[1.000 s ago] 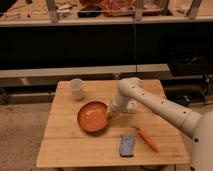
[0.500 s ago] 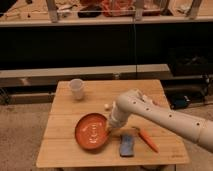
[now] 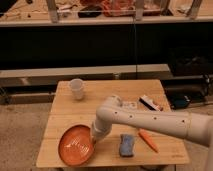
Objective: Drag the ceramic bowl in a circle
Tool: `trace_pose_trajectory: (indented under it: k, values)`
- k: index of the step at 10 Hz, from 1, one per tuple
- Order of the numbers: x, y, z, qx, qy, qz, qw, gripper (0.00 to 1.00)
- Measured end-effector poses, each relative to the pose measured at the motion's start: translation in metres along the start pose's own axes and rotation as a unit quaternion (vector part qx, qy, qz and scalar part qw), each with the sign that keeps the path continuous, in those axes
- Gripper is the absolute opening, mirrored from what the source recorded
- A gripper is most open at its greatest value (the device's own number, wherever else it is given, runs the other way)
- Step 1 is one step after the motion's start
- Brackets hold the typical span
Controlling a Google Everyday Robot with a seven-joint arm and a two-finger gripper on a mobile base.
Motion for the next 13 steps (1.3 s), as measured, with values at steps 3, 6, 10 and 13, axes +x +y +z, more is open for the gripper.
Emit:
trace_pose_trajectory:
  k: [3, 6, 10, 13]
  values:
    - [0.037, -0.016, 0.000, 0.008, 0.003, -0.018, 0.9998, 0.02]
    - [0.168, -0.058, 0.004, 0.034, -0.011, -0.056, 0.9978, 0.02]
    - [0.183, -0.033, -0.001, 0.041, -0.008, -0.013, 0.9990, 0.02]
    - [0.161, 0.030, -0.014, 0.047, -0.001, 0.042, 0.9980, 0.02]
